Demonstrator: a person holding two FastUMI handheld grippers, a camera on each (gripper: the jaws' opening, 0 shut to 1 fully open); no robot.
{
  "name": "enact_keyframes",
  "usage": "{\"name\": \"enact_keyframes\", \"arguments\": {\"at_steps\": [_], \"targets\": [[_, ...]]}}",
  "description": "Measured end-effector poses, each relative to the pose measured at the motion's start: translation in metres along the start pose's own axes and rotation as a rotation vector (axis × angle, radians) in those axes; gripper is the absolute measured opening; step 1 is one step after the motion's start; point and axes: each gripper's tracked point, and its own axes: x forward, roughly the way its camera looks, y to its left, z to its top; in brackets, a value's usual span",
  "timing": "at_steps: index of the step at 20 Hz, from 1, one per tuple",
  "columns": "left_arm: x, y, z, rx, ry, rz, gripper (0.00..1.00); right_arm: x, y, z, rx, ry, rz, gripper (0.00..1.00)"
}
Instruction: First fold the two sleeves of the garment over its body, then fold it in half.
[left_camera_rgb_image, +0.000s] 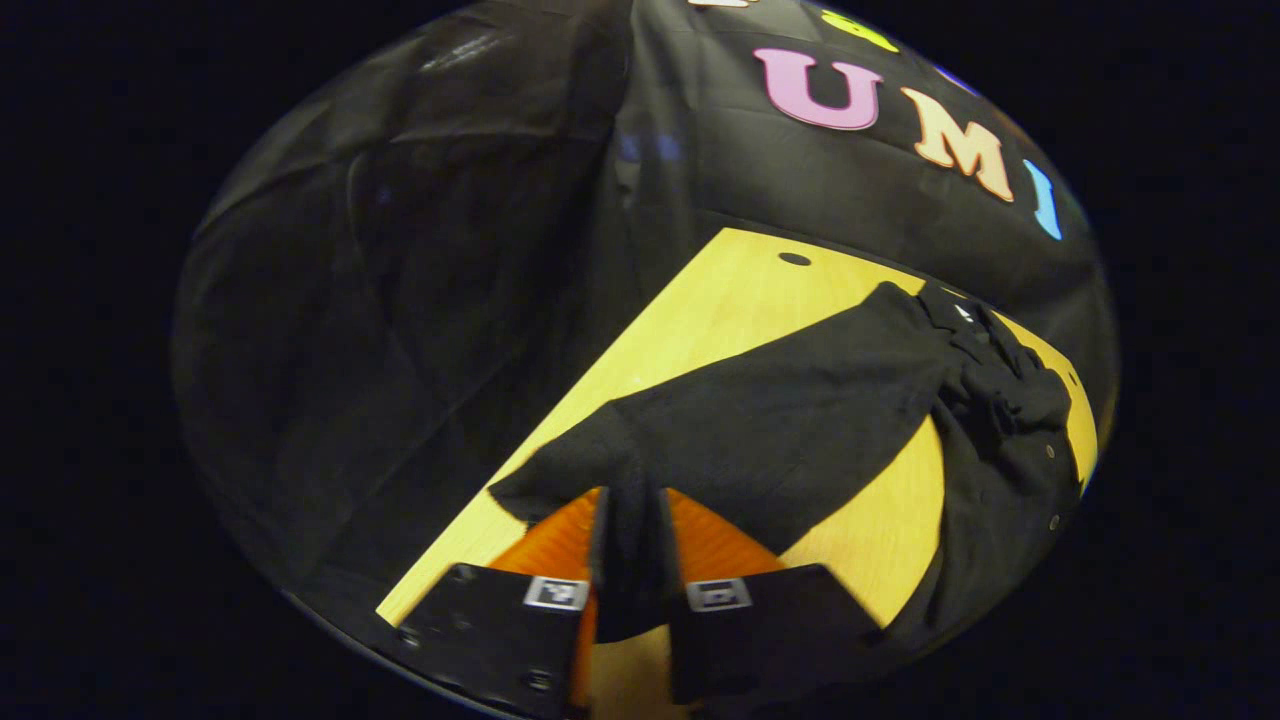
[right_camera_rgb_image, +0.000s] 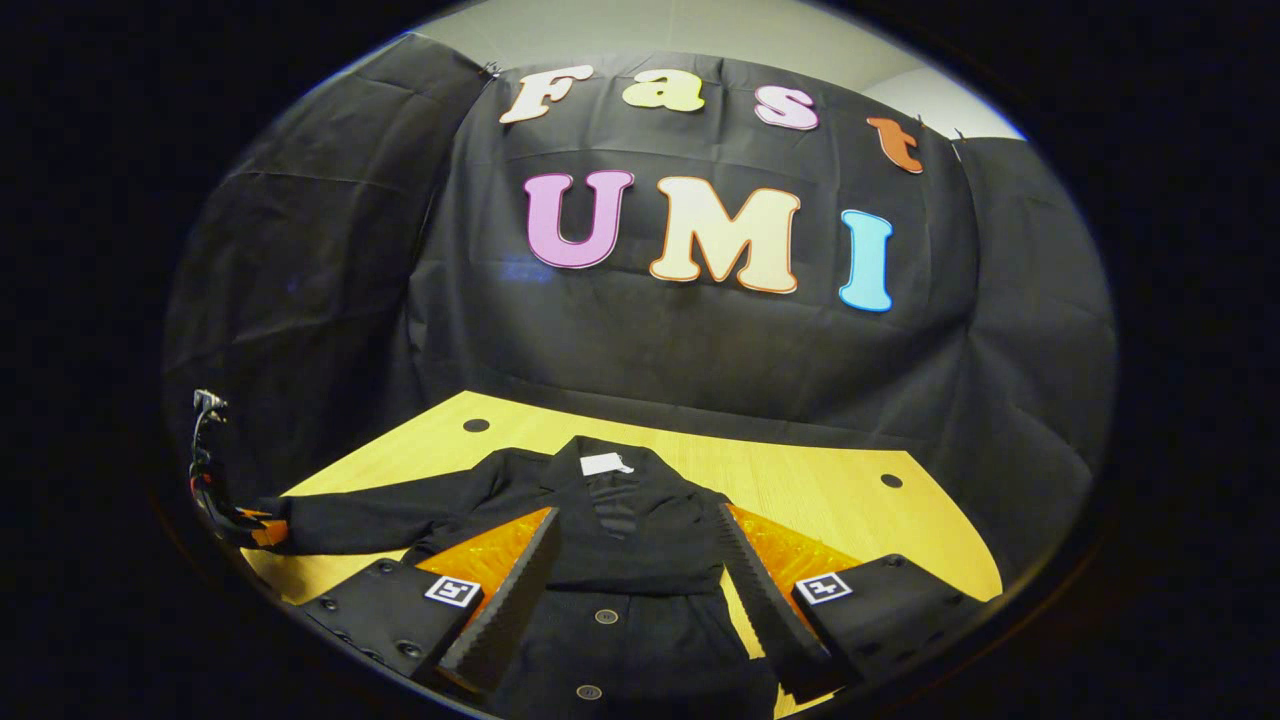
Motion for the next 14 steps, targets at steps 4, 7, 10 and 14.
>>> {"name": "enact_keyframes", "arguments": {"at_steps": [4, 7, 10, 14], "targets": [[-0.009, -0.008, 0.007, -0.055, 0.037, -0.018, 0.0, -0.018, -0.014, 0.012, 0.048, -0.073, -0.006, 0.98], [-0.017, -0.03, 0.036, -0.094, -0.032, -0.062, 0.0, -0.032, -0.026, 0.015, 0.042, -0.112, -0.007, 0.98], [-0.022, -0.048, 0.062, -0.073, -0.059, -0.088, 0.0, -0.04, -0.037, 0.01, 0.059, -0.115, 0.0, 0.98], [-0.043, -0.076, 0.107, -0.028, -0.141, -0.124, 0.0, -0.049, -0.057, -0.001, 0.09, -0.111, 0.0, 0.98]]}}
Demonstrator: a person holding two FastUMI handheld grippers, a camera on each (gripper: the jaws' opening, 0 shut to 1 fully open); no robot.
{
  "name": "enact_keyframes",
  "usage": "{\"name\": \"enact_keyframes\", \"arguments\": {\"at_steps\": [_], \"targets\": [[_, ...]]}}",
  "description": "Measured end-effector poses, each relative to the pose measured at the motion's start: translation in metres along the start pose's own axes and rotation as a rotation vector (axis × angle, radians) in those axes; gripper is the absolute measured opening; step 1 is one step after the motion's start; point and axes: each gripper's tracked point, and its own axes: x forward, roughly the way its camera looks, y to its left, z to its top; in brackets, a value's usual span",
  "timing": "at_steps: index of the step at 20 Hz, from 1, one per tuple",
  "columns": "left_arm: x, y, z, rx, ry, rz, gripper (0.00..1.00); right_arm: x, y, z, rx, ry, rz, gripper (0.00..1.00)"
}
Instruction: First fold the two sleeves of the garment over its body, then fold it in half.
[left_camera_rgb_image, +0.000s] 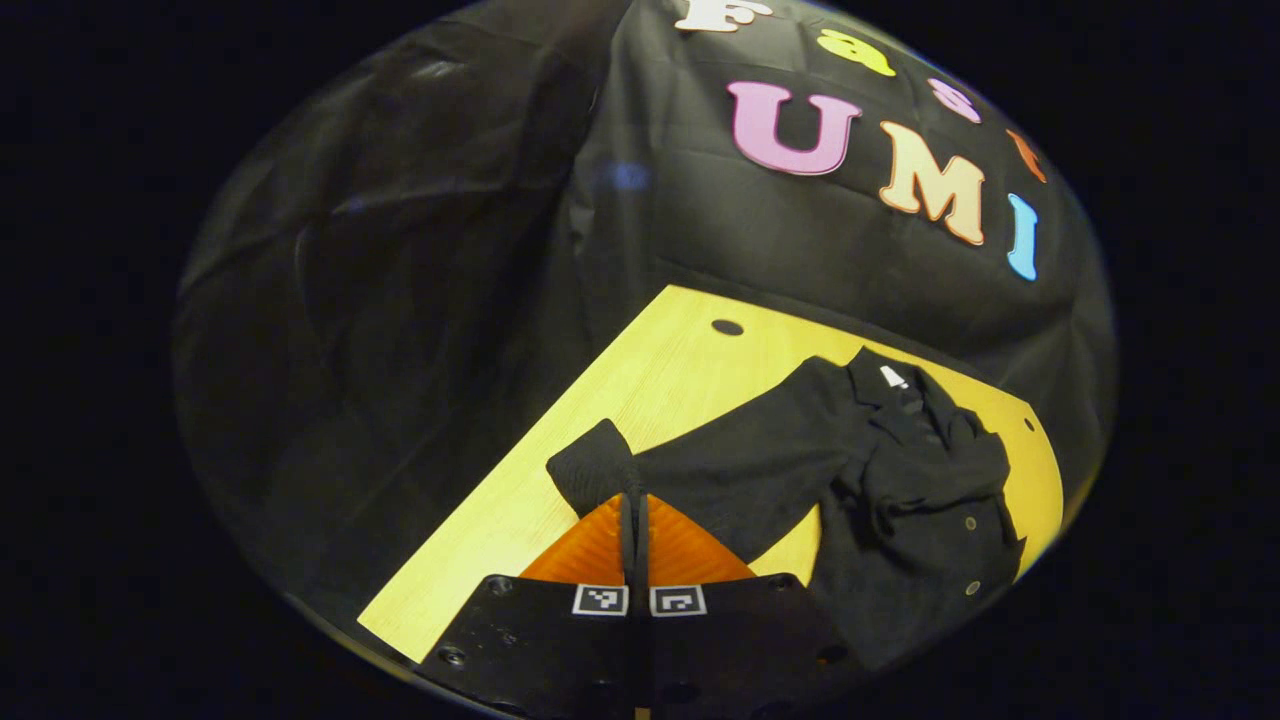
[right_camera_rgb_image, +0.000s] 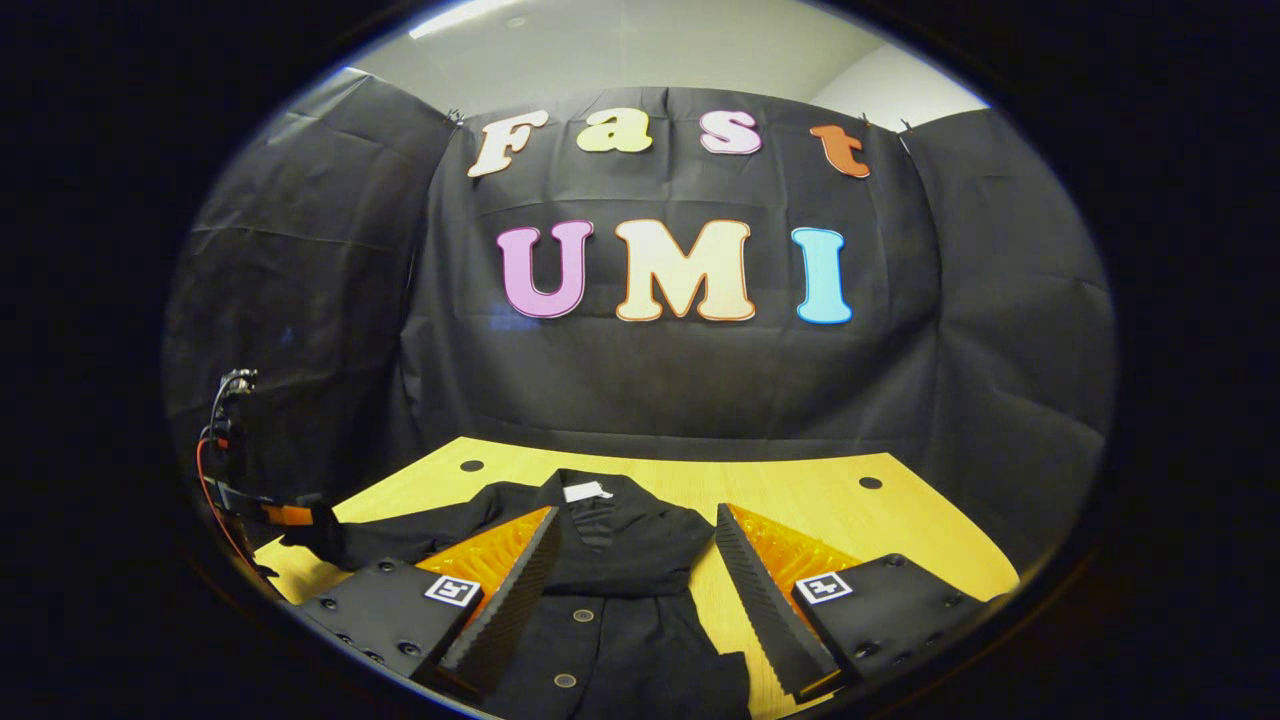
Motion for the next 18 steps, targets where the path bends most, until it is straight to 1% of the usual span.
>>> {"name": "enact_keyframes", "arguments": {"at_steps": [3, 7, 11, 14, 18], "targets": [[-0.001, -0.042, 0.031, 0.034, -0.065, -0.057, 0.0, -0.009, -0.02, -0.004, 0.033, -0.007, -0.009, 0.99], [0.011, -0.112, 0.048, 0.09, -0.09, -0.144, 0.0, -0.022, -0.055, -0.012, 0.048, 0.002, -0.045, 0.98], [0.022, -0.189, 0.046, 0.139, -0.076, -0.254, 0.0, -0.04, -0.098, -0.015, 0.082, -0.003, -0.116, 0.98], [0.036, -0.249, 0.04, 0.199, -0.071, -0.339, 0.0, -0.055, -0.128, -0.019, 0.1, 0.0, -0.179, 0.98], [0.049, -0.317, 0.027, 0.281, -0.045, -0.422, 0.0, -0.074, -0.162, -0.029, 0.132, 0.016, -0.26, 0.98]]}}
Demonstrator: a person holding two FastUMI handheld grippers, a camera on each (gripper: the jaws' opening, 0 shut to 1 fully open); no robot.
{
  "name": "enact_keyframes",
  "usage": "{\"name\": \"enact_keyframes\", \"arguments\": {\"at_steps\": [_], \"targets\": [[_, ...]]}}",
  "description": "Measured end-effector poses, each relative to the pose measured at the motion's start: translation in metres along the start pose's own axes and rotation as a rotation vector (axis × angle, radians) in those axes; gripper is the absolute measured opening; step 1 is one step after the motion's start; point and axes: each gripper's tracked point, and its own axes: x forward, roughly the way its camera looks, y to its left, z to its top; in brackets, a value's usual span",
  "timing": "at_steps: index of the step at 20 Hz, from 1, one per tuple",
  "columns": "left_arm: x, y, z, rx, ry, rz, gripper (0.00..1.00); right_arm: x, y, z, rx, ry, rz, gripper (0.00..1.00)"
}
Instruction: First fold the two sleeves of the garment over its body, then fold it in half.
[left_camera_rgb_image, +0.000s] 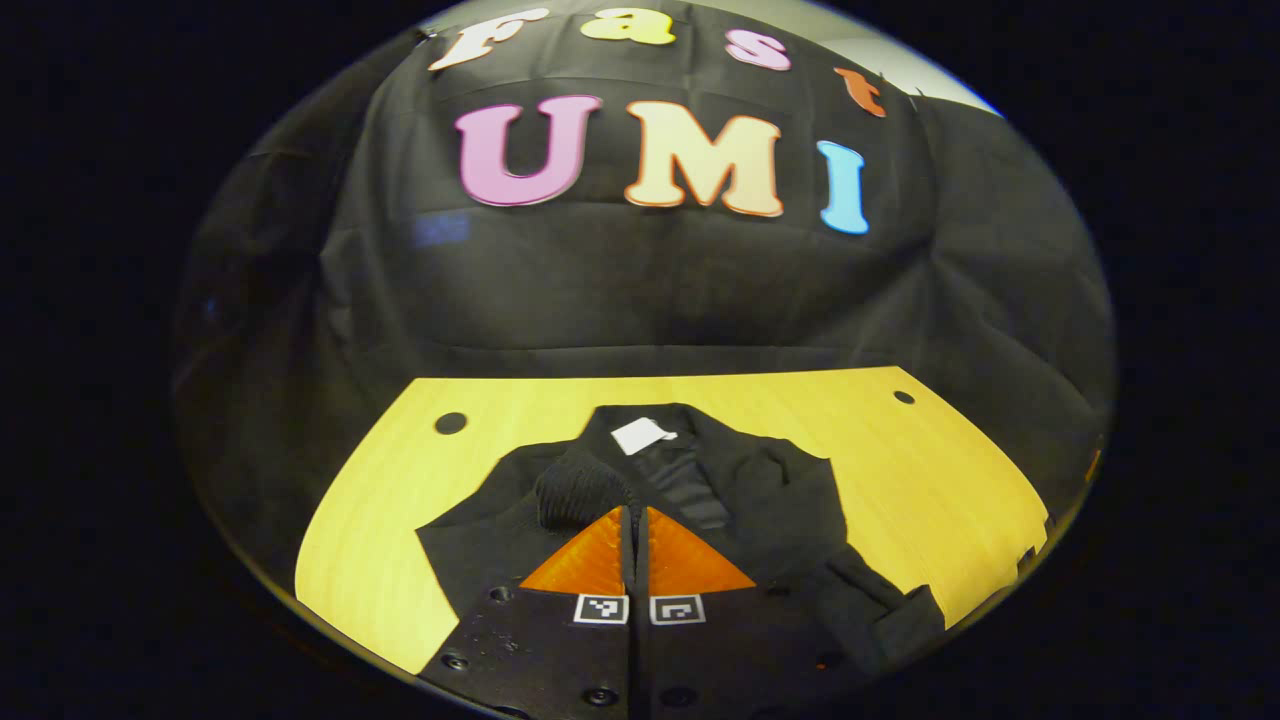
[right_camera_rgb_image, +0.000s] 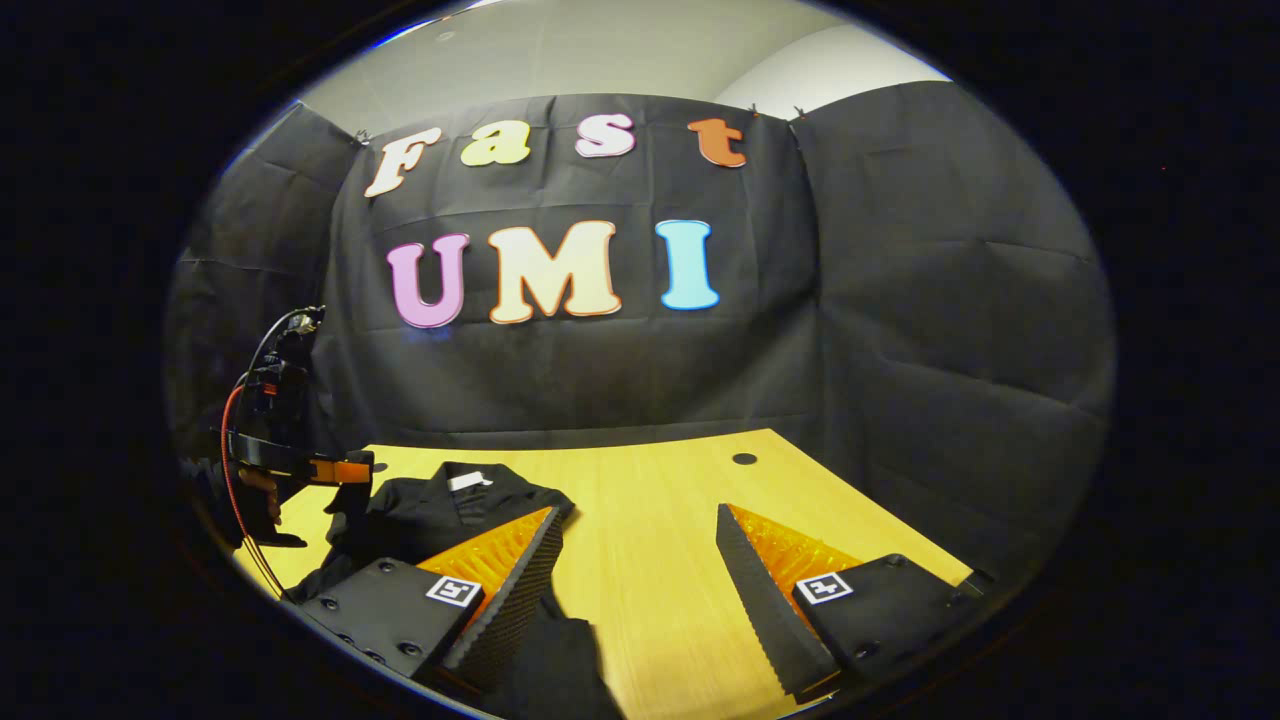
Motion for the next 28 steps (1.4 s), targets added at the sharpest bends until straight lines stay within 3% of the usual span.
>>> {"name": "enact_keyframes", "arguments": {"at_steps": [5, 10, 11, 13, 16, 21, 24, 25, 28], "targets": [[0.036, -0.065, -0.007, 0.074, 0.04, -0.093, 0.0, -0.011, -0.041, -0.01, 0.028, 0.026, -0.092, 0.98], [0.058, -0.097, -0.013, 0.166, 0.08, -0.091, 0.0, -0.023, -0.066, -0.014, 0.039, 0.031, -0.133, 0.98], [0.052, -0.105, -0.019, 0.161, 0.107, -0.108, 0.05, -0.022, -0.067, -0.014, 0.039, 0.032, -0.127, 0.98], [0.033, -0.099, -0.002, 0.135, 0.052, -0.077, 1.0, -0.019, -0.067, -0.012, 0.022, 0.029, -0.099, 0.98], [-0.007, -0.07, 0.021, 0.074, -0.042, 0.005, 0.95, -0.002, -0.048, -0.021, 0.01, 0.046, 0.016, 0.98], [-0.103, 0.018, -0.007, 0.052, -0.052, 0.217, 0.94, 0.013, -0.013, -0.044, -0.039, 0.092, 0.194, 0.94], [-0.144, 0.049, -0.052, 0.031, 0.015, 0.27, 0.94, -0.001, 0.005, -0.067, -0.017, 0.159, 0.238, 0.98], [-0.157, 0.06, -0.071, 0.02, 0.045, 0.283, 0.94, -0.006, 0.01, -0.079, -0.021, 0.184, 0.24, 0.94], [-0.187, 0.072, -0.128, -0.02, 0.134, 0.267, 0.94, -0.025, 0.017, -0.119, -0.094, 0.243, 0.212, 0.97]]}}
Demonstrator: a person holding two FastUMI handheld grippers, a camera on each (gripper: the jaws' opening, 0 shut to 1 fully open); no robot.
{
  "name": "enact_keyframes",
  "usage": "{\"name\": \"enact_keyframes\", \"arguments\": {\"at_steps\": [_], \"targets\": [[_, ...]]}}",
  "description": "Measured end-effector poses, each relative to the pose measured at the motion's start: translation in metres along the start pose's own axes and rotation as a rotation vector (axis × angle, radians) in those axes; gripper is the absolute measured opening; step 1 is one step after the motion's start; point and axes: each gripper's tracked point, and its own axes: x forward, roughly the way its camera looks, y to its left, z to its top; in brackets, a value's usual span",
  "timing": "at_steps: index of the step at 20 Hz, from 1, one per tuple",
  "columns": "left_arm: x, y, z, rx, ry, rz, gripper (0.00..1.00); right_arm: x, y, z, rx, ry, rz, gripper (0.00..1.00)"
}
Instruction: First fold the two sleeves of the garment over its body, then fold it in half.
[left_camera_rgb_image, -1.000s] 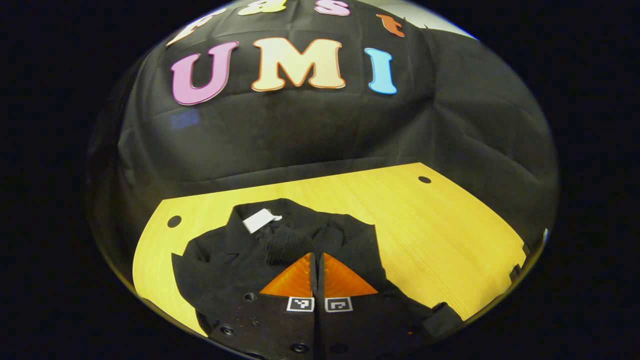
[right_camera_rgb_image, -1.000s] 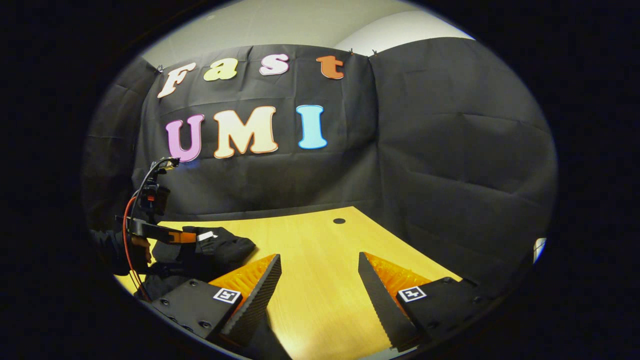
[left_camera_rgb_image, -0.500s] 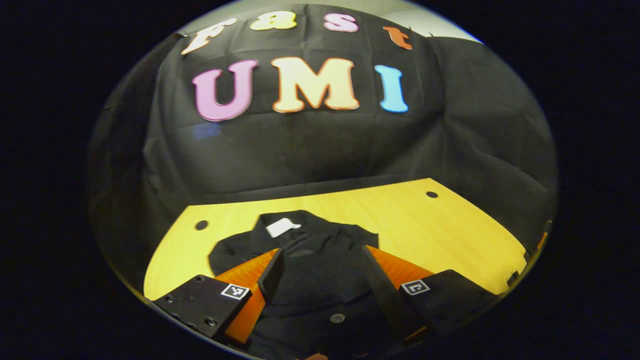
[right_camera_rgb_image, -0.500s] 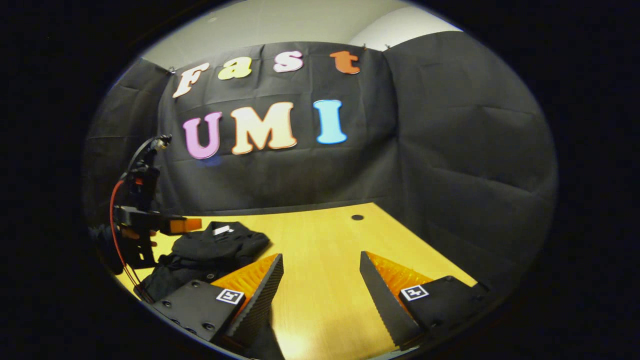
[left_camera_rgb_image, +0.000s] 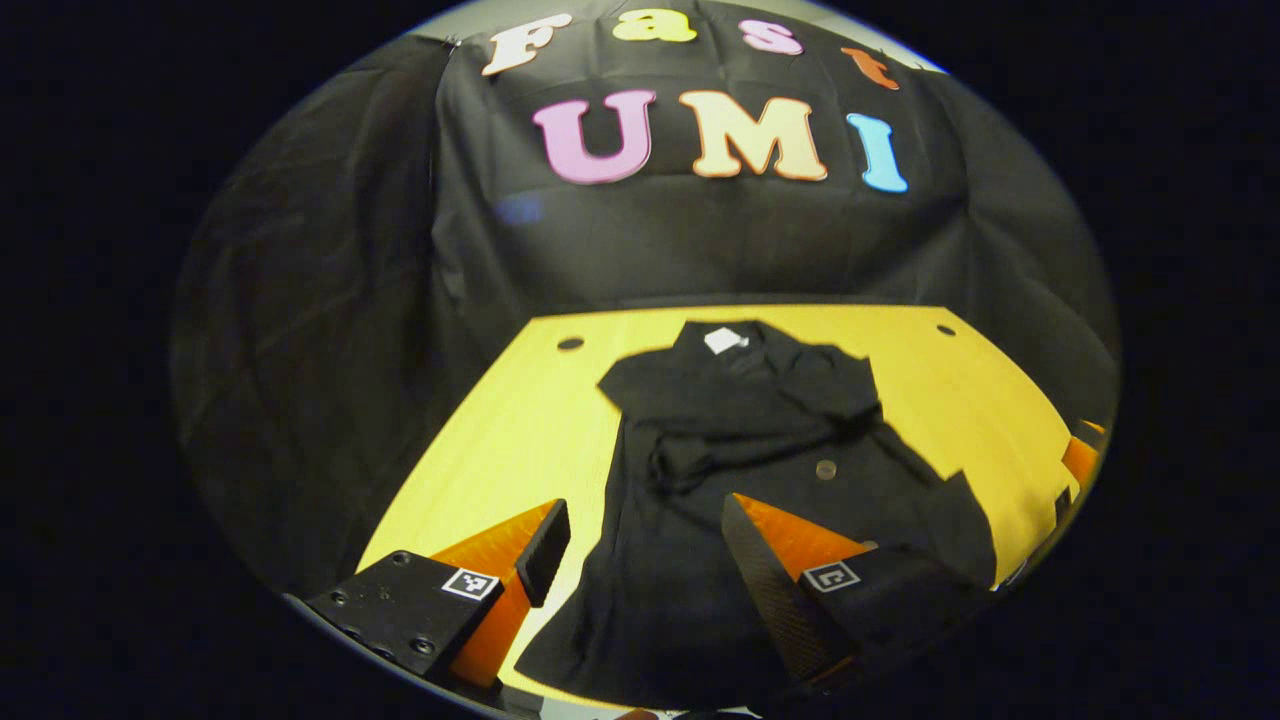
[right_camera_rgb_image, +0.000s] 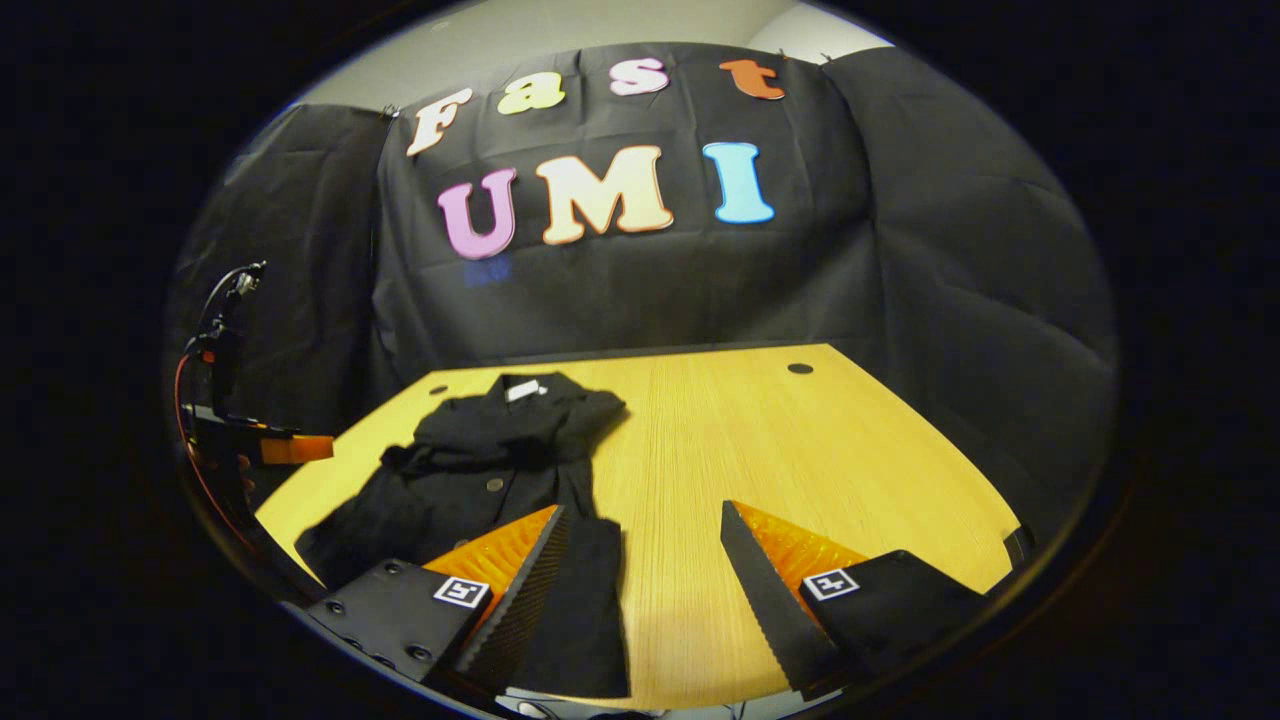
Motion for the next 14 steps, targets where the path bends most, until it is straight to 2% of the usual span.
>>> {"name": "enact_keyframes", "arguments": {"at_steps": [6, 7, 8, 10, 11, 12, 13, 14], "targets": [[-0.013, 0.048, -0.096, 0.013, 0.139, 0.011, 0.95, -0.007, 0.031, -0.079, -0.027, 0.169, -0.01, 0.98], [-0.015, 0.054, -0.11, 0.011, 0.16, 0.011, 0.95, -0.007, 0.032, -0.091, -0.024, 0.199, -0.019, 0.94], [-0.017, 0.058, -0.121, 0.008, 0.174, 0.005, 0.95, -0.008, 0.033, -0.102, -0.019, 0.232, -0.03, 0.98], [-0.018, 0.059, -0.146, -0.002, 0.214, -0.019, 0.95, -0.01, 0.034, -0.123, -0.015, 0.284, -0.053, 0.94], [-0.02, 0.059, -0.158, -0.009, 0.244, -0.036, 0.95, -0.011, 0.033, -0.134, -0.015, 0.31, -0.066, 0.98], [-0.021, 0.059, -0.148, -0.019, 0.194, -0.046, 0.95, -0.01, 0.034, -0.141, -0.012, 0.332, -0.078, 0.98], [-0.02, 0.056, -0.149, -0.021, 0.177, -0.068, 0.97, -0.013, 0.034, -0.15, -0.009, 0.358, -0.082, 0.94], [-0.018, 0.053, -0.157, -0.02, 0.201, -0.086, 0.88, -0.014, 0.034, -0.15, 0.005, 0.343, -0.091, 0.98]]}}
